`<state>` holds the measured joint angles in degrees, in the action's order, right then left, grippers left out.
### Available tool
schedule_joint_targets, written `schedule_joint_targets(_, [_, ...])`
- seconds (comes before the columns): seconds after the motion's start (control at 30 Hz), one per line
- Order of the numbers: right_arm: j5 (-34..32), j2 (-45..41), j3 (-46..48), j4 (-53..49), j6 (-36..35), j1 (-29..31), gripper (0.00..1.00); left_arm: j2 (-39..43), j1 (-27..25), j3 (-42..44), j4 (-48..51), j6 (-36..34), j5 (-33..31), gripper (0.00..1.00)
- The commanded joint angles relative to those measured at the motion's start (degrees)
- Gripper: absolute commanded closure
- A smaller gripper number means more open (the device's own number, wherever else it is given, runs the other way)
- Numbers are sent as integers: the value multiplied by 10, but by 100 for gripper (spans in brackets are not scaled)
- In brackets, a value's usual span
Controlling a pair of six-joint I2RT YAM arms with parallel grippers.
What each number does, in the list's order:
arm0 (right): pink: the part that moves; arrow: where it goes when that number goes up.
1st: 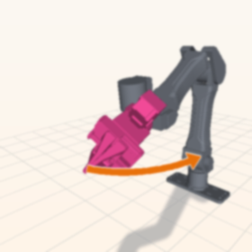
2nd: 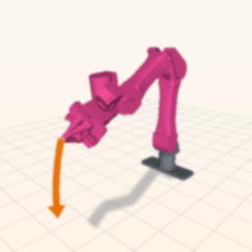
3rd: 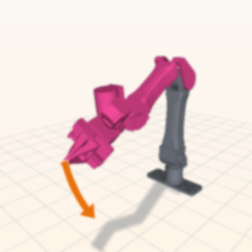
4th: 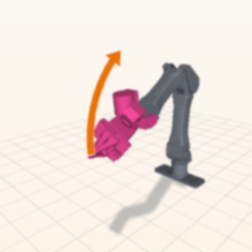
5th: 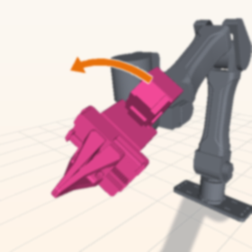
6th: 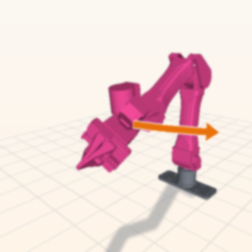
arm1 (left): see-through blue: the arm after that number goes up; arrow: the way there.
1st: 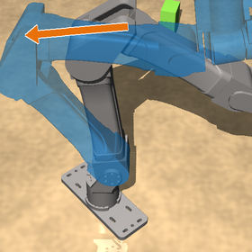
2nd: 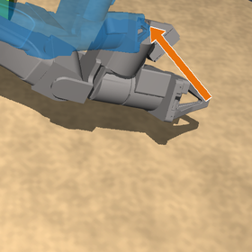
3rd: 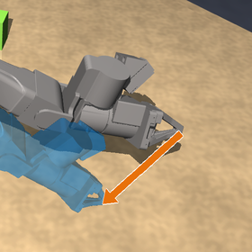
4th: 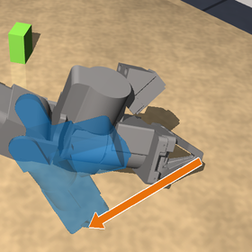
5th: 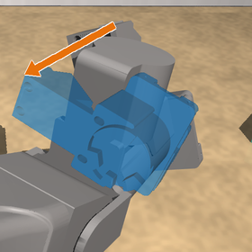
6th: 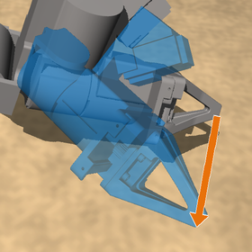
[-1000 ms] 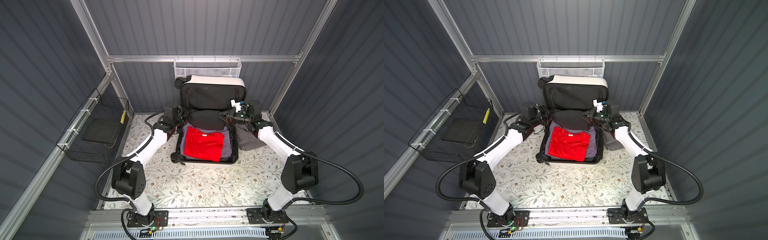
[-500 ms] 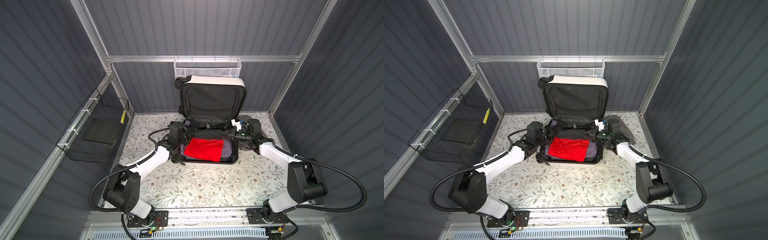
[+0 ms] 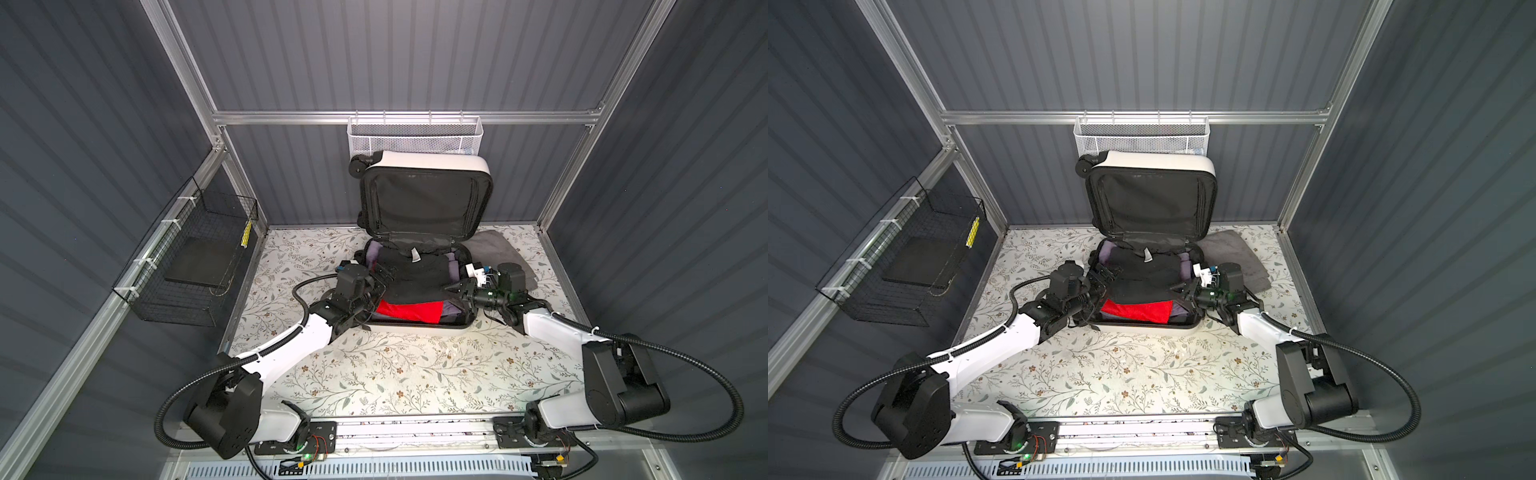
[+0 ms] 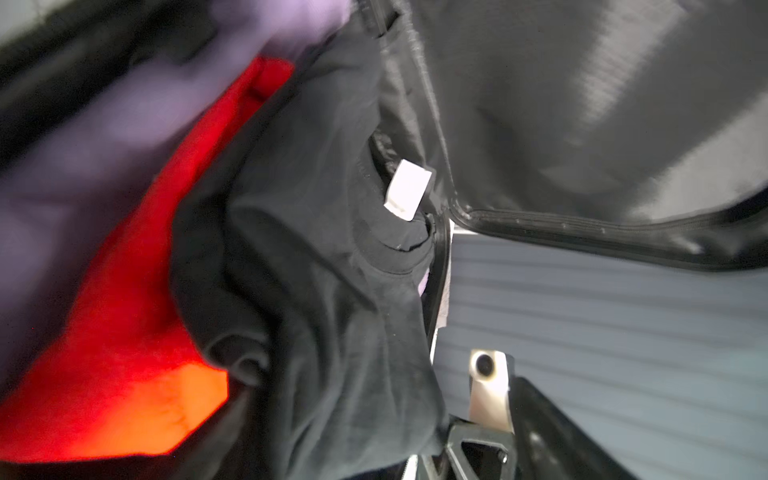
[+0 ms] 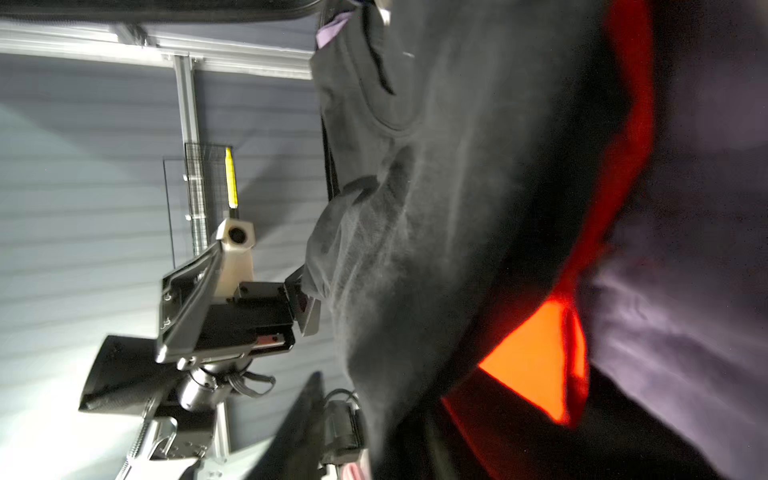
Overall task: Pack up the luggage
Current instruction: 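Lower the black T-shirt onto the red T-shirt with both grippers, then open both grippers and smooth the black T-shirt flat in the suitcase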
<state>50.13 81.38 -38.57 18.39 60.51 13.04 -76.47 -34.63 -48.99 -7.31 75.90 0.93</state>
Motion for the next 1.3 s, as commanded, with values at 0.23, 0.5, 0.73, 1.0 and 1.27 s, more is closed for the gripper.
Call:
schedule_joint_targets(0.23, [-105,-102,-46,-257,-104,-8,25,77,-3,-42,160,-45,-64,0])
schedule_joint_targets(0.5, [-103,-99,-113,-280,-123,-7,38,0,-2,-161,136,-185,10,0])
schedule_joint_targets(0.73, [-94,-1,-174,-237,-103,38,66,-157,-3,-216,37,-193,175,0])
schedule_joint_targets(1.0, [-103,58,-109,-158,-77,57,73,-159,-2,-105,-19,-212,132,0])
schedule_joint_targets(1.27, [-103,71,-81,-142,-74,44,71,-137,2,-59,-25,-217,92,0])
